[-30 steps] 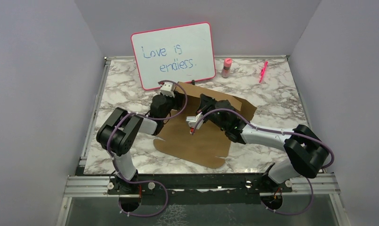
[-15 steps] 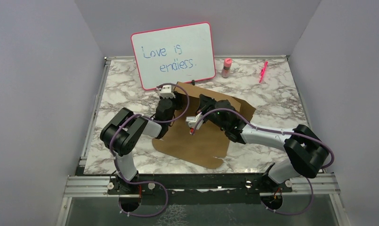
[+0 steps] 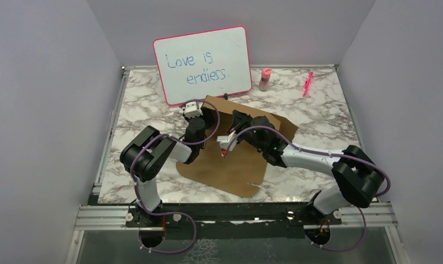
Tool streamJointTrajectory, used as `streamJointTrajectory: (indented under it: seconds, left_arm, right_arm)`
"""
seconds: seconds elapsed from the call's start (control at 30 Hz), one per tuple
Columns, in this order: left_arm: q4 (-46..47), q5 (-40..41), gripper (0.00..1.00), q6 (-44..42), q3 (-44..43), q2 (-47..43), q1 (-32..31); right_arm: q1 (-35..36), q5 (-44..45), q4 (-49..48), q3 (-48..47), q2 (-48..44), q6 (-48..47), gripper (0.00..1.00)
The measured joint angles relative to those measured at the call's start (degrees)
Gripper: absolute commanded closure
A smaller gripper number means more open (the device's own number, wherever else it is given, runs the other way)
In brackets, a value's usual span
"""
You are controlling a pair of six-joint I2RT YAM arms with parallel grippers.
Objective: Fold the paper box
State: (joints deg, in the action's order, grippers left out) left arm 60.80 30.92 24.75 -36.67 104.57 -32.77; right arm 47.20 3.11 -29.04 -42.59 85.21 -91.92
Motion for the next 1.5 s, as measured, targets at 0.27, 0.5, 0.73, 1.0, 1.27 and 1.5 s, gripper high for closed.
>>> streamJointTrajectory:
  seconds: [0.27, 0.5, 0.73, 1.0, 1.27, 1.5]
  left_arm:
    - [0.15, 5.84, 0.35, 2.75, 0.13, 0.02, -0.87]
    - [0.85, 9.09, 0.41, 5.01, 0.2, 0.04, -1.25]
    - [0.92, 10.78, 0.42, 9.38, 0.74, 0.35, -1.6]
    - [1.68, 10.75, 0.34, 10.05, 1.79, 0.39, -1.53]
    - [3.17, 8.37, 0.25, 8.76, 4.15, -0.07, -0.74]
    - [3.04, 3.65, 0.19, 7.3, 9.14, -5.53, 0.46]
  right_arm:
    - [0.0, -0.61, 0.24, -0.52, 0.17, 0.44, 0.99]
    - [0.0, -1.44, 1.27, -1.6, 0.22, 1.01, 0.99]
    - [0.13, -2.56, 2.16, -2.21, 0.66, 1.46, 0.99]
    - [0.13, -2.82, 2.51, -2.29, 0.68, 1.7, 0.99]
    - [0.37, -2.89, 3.02, -2.34, 0.68, 1.88, 0.99]
    - [0.63, -2.99, 3.23, -2.34, 0.63, 1.88, 0.99]
